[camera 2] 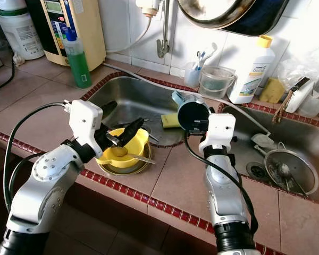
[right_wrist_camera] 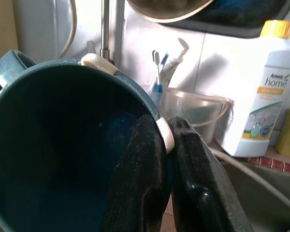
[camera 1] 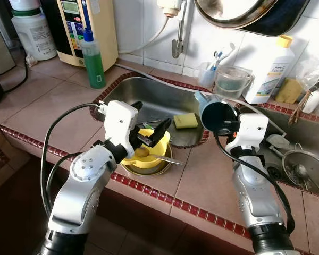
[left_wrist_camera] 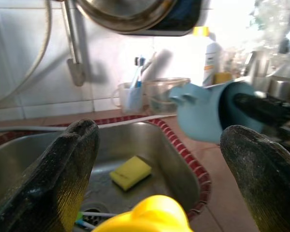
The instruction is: Kitchen organization
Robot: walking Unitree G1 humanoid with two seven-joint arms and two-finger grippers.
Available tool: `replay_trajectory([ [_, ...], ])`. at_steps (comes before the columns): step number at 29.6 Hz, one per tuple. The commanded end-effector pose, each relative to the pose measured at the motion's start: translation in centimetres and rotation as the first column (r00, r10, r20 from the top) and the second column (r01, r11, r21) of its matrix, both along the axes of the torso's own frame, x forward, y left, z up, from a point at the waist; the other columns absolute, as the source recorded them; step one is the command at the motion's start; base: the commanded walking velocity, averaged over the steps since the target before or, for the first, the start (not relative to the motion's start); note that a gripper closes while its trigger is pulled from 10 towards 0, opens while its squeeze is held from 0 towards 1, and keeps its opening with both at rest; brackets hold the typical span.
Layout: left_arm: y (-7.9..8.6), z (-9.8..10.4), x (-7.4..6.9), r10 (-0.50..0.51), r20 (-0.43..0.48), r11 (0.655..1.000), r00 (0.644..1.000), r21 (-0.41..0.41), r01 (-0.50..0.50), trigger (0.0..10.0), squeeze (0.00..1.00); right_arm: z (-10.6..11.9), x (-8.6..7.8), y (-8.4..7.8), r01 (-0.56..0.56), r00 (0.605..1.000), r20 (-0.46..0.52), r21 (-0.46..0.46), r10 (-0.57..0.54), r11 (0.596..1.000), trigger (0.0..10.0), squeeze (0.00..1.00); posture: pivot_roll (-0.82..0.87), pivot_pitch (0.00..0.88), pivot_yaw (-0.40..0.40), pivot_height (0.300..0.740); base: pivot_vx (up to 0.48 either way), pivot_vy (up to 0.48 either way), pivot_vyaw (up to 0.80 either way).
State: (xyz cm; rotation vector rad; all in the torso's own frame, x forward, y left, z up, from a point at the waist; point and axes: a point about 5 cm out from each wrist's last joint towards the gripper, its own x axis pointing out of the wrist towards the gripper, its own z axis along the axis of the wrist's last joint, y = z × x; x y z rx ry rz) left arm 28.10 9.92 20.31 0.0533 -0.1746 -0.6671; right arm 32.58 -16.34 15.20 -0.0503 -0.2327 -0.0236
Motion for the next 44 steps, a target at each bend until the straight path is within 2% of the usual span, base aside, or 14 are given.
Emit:
replay_trajectory([
  [1,-0.4,0.5,-0.6,-0.035,0.011,0.999,0.999,0.004,0.034,10.0,0.00,0.7,0.4,-0.4,-0.006,1.000,0.010,0.002,0.006,1.000,10.0,0.00,-0.18,0.072,-0.031,0.740,0.000,0.000,0.00],
  [9,-0.8,0.9,-2.2,-0.109,-0.003,0.994,0.994,0.025,0.109,10.0,0.00,1.2,0.7,-0.8,-0.038,0.999,-0.006,-0.016,0.038,0.999,10.0,0.00,-0.18,0.125,-0.024,0.740,0.000,0.000,0.00],
  [15,-1.2,0.3,-3.4,-0.158,-0.028,0.985,0.987,0.072,0.159,10.0,0.00,1.4,0.9,-0.4,-0.085,0.996,-0.019,-0.013,0.085,0.996,10.0,0.00,-0.17,0.162,-0.019,0.740,0.000,0.000,0.00],
  [21,-1.3,0.0,-4.5,-0.184,-0.064,0.979,0.981,0.075,0.189,10.0,0.00,1.4,0.9,0.1,-0.128,0.991,-0.030,-0.010,0.128,0.992,10.0,0.00,-0.17,0.193,-0.013,0.740,0.000,0.000,0.00],
  [34,-1.5,0.7,-4.7,-0.184,-0.065,0.980,0.981,0.066,0.188,10.0,0.00,1.7,1.3,0.7,-0.229,0.972,-0.048,0.027,0.230,0.973,10.0,0.00,-0.16,0.209,-0.016,0.740,0.000,0.000,0.00],
  [44,-1.6,1.0,-5.2,-0.185,-0.066,0.981,0.980,0.051,0.189,10.0,0.00,2.0,1.7,1.2,-0.310,0.949,-0.070,-0.008,0.309,0.951,10.0,0.00,-0.15,0.223,-0.029,0.740,0.000,0.000,0.00],
])
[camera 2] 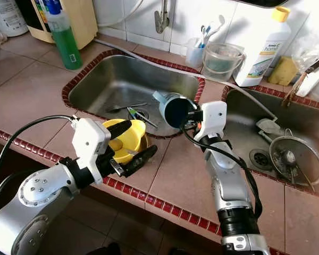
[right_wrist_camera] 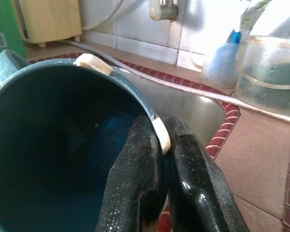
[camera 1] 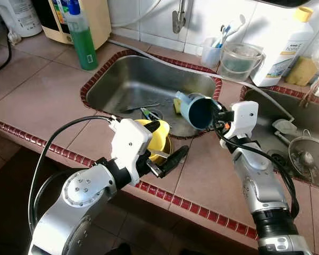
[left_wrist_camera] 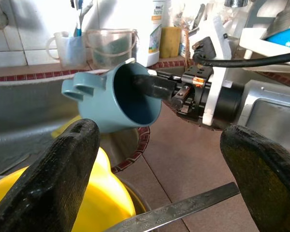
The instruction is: Kitchen organization
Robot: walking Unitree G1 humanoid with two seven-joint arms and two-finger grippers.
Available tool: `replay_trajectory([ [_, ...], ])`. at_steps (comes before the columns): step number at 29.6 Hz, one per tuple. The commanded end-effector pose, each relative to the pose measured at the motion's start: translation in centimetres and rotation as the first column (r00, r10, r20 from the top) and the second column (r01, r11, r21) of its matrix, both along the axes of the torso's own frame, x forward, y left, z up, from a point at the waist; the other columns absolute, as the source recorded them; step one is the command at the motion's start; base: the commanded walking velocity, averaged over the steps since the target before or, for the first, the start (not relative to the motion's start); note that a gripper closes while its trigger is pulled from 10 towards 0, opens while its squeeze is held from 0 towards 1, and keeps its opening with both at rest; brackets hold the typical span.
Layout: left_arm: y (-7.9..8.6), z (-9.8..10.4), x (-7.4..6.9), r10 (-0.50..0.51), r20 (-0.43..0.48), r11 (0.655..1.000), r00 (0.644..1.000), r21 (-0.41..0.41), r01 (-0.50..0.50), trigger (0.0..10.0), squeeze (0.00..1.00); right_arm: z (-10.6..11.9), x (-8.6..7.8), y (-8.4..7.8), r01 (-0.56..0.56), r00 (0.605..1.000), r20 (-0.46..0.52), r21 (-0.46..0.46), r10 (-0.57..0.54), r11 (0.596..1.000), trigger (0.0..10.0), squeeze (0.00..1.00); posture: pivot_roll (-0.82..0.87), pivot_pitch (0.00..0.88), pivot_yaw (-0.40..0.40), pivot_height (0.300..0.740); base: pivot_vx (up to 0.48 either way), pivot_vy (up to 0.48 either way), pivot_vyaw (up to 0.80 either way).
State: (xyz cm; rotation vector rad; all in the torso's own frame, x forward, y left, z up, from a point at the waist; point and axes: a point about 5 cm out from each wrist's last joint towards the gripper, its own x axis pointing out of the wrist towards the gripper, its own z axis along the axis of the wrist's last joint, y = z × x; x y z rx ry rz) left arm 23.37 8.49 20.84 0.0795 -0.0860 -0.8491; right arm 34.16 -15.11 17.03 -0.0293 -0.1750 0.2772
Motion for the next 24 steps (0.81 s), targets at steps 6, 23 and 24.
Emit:
replay_trajectory([
  [6,-0.5,0.8,-1.0,-0.028,0.015,1.000,1.000,-0.013,0.028,10.0,0.00,0.1,0.3,0.1,-0.053,0.998,-0.023,-0.009,0.053,0.999,10.0,0.00,-0.15,0.233,-0.034,0.740,0.000,0.000,0.00],
  [23,-0.7,1.0,-2.3,-0.043,-0.005,0.999,0.999,-0.009,0.043,10.0,0.00,-0.1,1.7,-0.1,-0.107,0.993,-0.048,-0.025,0.105,0.994,10.0,0.00,-0.13,0.255,-0.029,0.740,0.000,0.000,0.00],
  [24,-0.7,1.1,-2.3,-0.043,-0.004,0.999,0.999,-0.009,0.043,10.0,0.00,0.0,1.7,-0.1,-0.108,0.993,-0.047,-0.027,0.107,0.994,10.0,0.00,-0.13,0.258,-0.029,0.740,0.000,0.000,0.00],
])
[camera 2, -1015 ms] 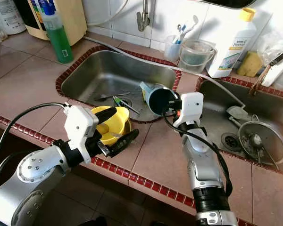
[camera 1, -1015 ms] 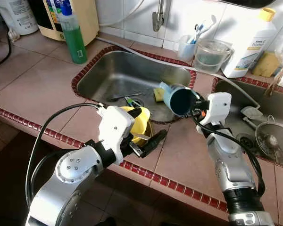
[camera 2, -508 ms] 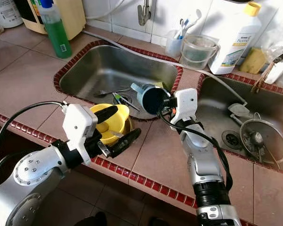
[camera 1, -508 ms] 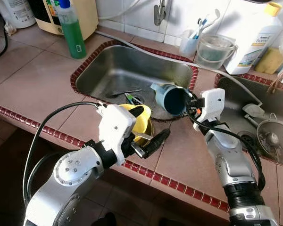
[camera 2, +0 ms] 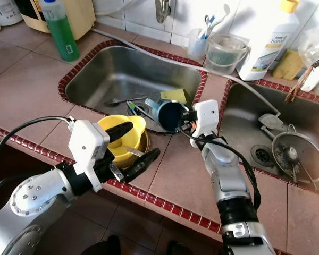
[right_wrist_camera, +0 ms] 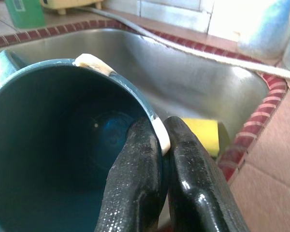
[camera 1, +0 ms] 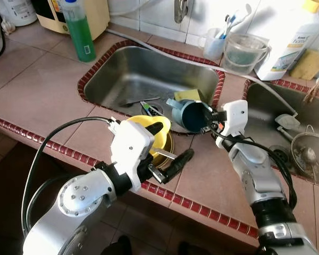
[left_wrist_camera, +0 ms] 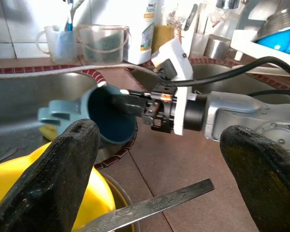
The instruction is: Kitchen organization
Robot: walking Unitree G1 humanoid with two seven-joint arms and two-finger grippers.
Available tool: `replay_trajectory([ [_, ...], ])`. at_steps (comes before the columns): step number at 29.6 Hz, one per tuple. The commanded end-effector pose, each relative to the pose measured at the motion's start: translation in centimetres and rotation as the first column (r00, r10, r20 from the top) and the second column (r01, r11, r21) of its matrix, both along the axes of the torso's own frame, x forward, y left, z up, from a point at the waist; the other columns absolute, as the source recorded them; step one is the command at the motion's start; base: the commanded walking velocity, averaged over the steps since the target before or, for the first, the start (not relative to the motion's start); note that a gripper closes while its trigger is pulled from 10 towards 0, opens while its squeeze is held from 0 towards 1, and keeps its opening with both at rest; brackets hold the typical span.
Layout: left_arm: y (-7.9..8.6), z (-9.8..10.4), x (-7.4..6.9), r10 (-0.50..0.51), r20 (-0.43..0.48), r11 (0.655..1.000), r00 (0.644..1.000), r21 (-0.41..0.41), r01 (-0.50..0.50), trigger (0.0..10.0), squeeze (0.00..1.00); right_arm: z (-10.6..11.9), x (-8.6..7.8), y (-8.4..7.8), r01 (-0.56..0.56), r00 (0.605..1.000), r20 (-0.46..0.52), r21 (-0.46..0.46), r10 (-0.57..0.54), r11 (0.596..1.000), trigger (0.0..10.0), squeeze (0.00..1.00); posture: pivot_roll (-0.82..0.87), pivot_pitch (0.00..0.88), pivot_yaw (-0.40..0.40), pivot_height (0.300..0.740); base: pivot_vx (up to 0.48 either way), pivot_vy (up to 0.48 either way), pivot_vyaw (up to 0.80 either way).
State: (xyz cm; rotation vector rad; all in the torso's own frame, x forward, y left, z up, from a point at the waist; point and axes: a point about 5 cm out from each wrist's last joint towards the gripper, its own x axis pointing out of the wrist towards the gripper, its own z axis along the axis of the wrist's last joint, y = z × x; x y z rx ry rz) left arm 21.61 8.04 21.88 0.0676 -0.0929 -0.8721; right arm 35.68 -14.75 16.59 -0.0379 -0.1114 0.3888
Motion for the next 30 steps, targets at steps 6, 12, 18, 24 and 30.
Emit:
replay_trajectory([
  [6,-0.2,0.1,-0.7,-0.019,-0.007,1.000,1.000,0.004,0.019,10.0,0.00,0.8,0.3,-0.2,-0.023,0.999,0.031,-0.004,0.023,1.000,10.0,0.00,-0.12,0.258,-0.032,0.740,0.000,0.000,0.00],
  [12,-0.2,0.3,-0.8,-0.009,-0.006,1.000,1.000,0.000,0.009,10.0,0.00,0.8,0.4,0.2,-0.073,0.997,0.039,-0.018,0.074,0.997,10.0,0.00,-0.12,0.258,-0.036,0.740,0.000,0.000,0.00],
  [18,-0.2,0.4,-1.0,0.004,-0.010,1.000,1.000,-0.007,-0.004,10.0,0.00,1.3,1.3,-0.1,-0.072,0.996,0.048,-0.058,0.074,0.996,10.0,0.00,-0.11,0.272,-0.051,0.740,0.000,0.000,0.00],
  [24,-0.2,0.5,-1.2,0.004,-0.015,1.000,1.000,-0.011,-0.005,10.0,0.00,1.6,2.1,-0.5,-0.051,0.997,0.047,-0.074,0.055,0.996,10.0,0.00,-0.11,0.279,-0.049,0.740,0.000,0.000,0.00],
  [30,-0.3,0.6,-1.2,0.002,-0.016,1.000,1.000,-0.016,-0.002,10.0,0.00,1.7,2.7,-0.7,-0.023,0.999,0.041,-0.063,0.026,0.998,10.0,0.00,-0.10,0.281,-0.048,0.740,0.000,0.000,0.00],
])
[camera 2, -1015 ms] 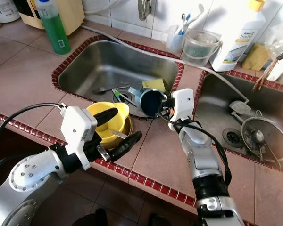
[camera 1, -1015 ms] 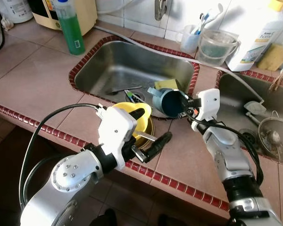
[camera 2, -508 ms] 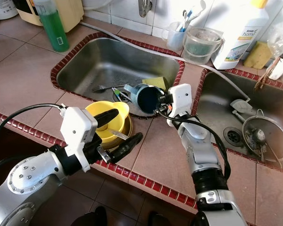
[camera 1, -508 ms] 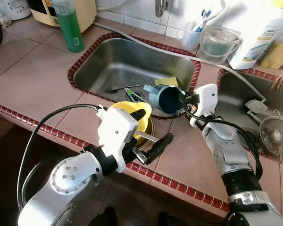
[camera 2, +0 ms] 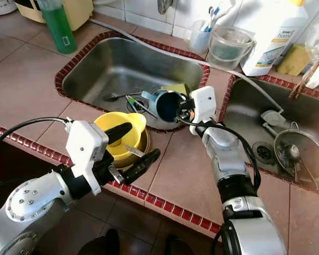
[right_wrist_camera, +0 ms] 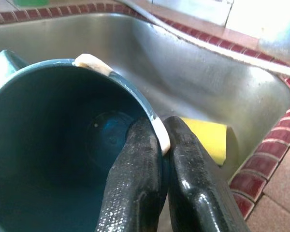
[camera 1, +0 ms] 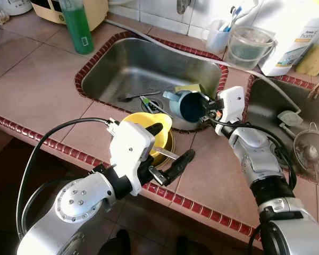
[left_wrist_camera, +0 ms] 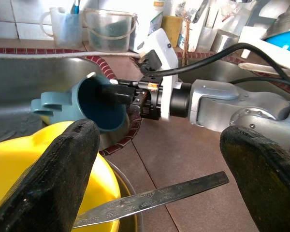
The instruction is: Kitchen organization
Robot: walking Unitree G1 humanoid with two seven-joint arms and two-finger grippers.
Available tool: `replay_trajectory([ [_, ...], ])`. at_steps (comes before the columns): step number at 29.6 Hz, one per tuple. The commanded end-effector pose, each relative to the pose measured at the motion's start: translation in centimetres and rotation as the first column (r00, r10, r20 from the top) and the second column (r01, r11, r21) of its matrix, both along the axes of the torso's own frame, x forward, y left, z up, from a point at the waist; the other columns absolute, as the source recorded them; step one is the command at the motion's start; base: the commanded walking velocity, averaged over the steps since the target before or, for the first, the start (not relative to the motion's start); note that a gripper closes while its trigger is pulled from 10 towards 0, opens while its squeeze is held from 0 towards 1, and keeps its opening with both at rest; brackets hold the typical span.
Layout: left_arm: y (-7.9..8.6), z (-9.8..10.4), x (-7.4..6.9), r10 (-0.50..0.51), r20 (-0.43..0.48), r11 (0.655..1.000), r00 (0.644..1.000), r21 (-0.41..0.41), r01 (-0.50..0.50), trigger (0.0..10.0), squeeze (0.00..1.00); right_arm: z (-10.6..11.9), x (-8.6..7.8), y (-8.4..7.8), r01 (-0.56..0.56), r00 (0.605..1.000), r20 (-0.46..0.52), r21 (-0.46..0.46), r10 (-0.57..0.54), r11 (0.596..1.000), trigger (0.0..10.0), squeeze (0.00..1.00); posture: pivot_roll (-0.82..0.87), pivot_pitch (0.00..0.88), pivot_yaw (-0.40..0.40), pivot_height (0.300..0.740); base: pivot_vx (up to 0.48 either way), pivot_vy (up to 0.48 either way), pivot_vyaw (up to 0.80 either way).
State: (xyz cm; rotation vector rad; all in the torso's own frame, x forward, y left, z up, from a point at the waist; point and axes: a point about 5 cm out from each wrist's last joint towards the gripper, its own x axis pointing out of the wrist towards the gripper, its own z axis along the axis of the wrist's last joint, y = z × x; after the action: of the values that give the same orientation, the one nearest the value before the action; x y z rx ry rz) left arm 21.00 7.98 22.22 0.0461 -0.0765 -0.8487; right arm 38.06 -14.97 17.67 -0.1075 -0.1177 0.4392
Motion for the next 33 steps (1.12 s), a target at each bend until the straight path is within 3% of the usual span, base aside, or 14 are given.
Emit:
replay_trajectory([
  [1,-0.2,0.3,-0.6,-0.021,0.007,1.000,1.000,-0.003,0.021,10.0,0.00,0.6,0.3,-0.4,0.025,0.999,0.023,0.006,-0.025,1.000,10.0,0.00,-0.10,0.281,-0.048,0.740,0.000,0.000,0.00],
  [13,-0.4,0.4,-0.7,-0.025,0.004,1.000,1.000,-0.008,0.025,10.0,0.00,1.5,1.4,0.3,0.005,0.999,0.036,-0.004,-0.004,1.000,10.0,0.00,-0.10,0.273,-0.052,0.740,0.000,0.000,0.00],
  [14,-0.4,0.4,-0.8,-0.026,0.003,1.000,1.000,-0.009,0.026,10.0,0.00,1.5,1.5,0.3,0.003,0.999,0.035,-0.004,-0.003,1.000,10.0,0.15,-0.10,0.271,-0.052,0.740,0.000,0.000,0.00],
  [15,-0.4,0.4,-0.8,-0.026,0.003,1.000,1.000,-0.009,0.026,10.0,0.00,1.5,1.5,0.3,0.002,0.999,0.034,-0.004,-0.002,1.000,10.0,0.15,-0.10,0.272,-0.052,0.740,0.000,0.000,0.00],
  [16,-0.4,0.4,-0.8,-0.026,0.003,1.000,1.000,-0.009,0.026,10.0,0.00,1.5,1.5,0.3,-0.006,0.999,0.032,-0.002,0.006,1.000,10.0,1.00,-0.10,0.272,-0.052,0.740,0.000,0.000,0.00],
  [33,-0.4,0.5,-0.8,-0.030,0.004,1.000,1.000,-0.007,0.030,10.0,0.00,1.5,1.6,0.5,-0.036,0.998,0.041,-0.017,0.036,0.999,10.0,1.00,-0.09,0.265,-0.051,0.740,0.000,0.000,0.00],
])
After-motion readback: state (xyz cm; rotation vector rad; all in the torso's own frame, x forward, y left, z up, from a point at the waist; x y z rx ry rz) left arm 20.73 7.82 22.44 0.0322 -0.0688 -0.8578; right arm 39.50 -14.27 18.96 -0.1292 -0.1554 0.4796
